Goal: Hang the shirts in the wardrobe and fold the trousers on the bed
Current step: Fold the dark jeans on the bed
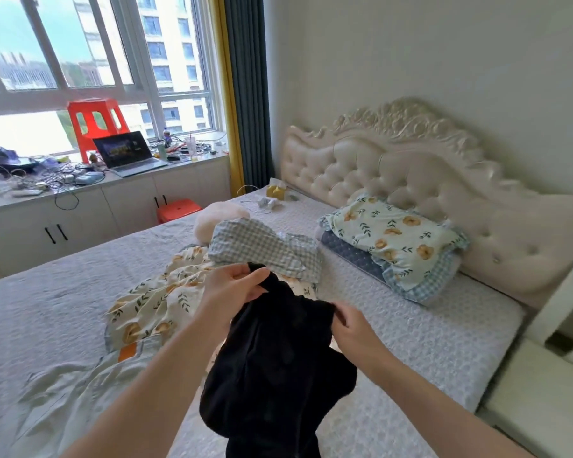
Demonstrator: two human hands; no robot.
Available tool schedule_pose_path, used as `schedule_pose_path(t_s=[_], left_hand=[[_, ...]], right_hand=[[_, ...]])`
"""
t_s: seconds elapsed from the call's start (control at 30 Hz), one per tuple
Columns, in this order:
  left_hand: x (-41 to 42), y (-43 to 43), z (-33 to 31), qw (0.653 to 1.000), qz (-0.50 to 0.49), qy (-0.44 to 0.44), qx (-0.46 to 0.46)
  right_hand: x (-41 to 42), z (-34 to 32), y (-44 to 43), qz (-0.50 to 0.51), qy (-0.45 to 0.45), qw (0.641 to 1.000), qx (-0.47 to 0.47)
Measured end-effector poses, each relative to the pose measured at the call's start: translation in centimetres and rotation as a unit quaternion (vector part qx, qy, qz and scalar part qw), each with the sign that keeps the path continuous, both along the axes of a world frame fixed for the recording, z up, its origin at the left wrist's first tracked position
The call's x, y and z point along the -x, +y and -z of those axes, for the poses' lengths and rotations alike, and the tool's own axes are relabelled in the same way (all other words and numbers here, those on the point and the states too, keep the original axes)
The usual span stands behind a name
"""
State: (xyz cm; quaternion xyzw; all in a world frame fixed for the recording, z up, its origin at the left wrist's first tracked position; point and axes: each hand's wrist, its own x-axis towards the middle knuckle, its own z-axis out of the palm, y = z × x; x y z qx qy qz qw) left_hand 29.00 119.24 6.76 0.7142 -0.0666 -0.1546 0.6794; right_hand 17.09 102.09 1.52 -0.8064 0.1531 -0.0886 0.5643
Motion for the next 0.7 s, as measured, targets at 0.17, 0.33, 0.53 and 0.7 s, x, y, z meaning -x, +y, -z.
schedule_pose_path(t_s=[0.17, 0.33, 0.53, 0.7], left_hand=[[1.3, -2.1, -4.2, 0.994, 0.001, 0.068, 0.081], [1.4, -5.1, -8.4, 0.975, 0.055, 0.136, 0.164], [7.2, -9.2, -13.6, 0.942, 0.297, 0.028, 0.154], [11.4, -13.3, -14.1, 0.896, 0.389, -0.214, -0.005]], right_hand=[[2.0, -5.8, -1.1, 0.060, -0.037, 0.995, 0.066], [3.5, -13.6, -2.6, 0.153, -0.110, 0.975, 0.120], [5.6, -20.7, -6.5, 0.305, -0.165, 0.937, 0.050], [8.4, -24.2, -10.2, 0.365, -0.180, 0.912, 0.047]])
